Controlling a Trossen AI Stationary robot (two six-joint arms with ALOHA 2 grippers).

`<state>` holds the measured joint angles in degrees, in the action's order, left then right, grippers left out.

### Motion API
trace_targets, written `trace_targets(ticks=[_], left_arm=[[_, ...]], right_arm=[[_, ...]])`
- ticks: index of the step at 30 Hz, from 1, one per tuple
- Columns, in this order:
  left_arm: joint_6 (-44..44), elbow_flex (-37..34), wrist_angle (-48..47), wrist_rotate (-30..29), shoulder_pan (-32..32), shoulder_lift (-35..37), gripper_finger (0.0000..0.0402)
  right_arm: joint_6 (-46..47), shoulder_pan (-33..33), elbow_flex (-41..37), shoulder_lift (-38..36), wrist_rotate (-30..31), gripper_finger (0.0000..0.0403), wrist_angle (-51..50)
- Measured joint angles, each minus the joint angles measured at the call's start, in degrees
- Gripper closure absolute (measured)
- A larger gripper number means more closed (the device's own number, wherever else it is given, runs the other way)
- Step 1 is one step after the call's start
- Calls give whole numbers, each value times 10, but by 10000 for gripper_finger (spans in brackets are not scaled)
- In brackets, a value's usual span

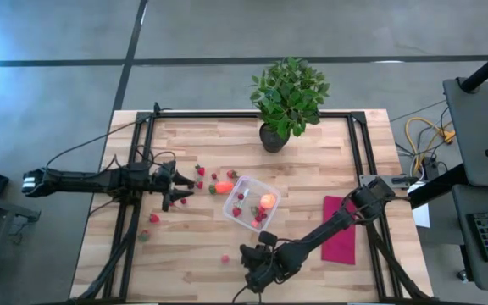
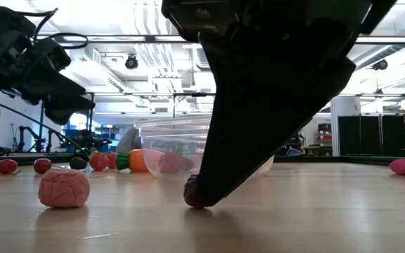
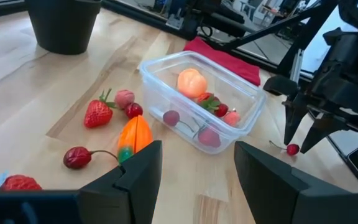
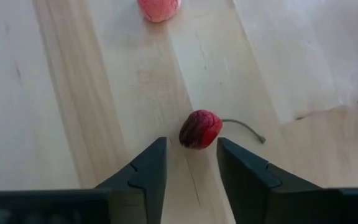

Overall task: Pick and placing Produce into tupperware
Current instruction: Put the red cherry into the transparent bin

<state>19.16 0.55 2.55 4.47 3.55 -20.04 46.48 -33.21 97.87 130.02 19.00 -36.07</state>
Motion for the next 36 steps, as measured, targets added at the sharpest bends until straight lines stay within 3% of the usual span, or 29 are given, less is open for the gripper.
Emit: trace_targets(ticks=[11, 36], left_arm=[[0, 0, 3, -1, 0, -20, 214], [-1, 0, 4, -2, 0, -28, 214]], right_arm=[[80, 23, 0, 0, 3, 220, 3], [79, 25, 4, 2, -25, 246, -13]])
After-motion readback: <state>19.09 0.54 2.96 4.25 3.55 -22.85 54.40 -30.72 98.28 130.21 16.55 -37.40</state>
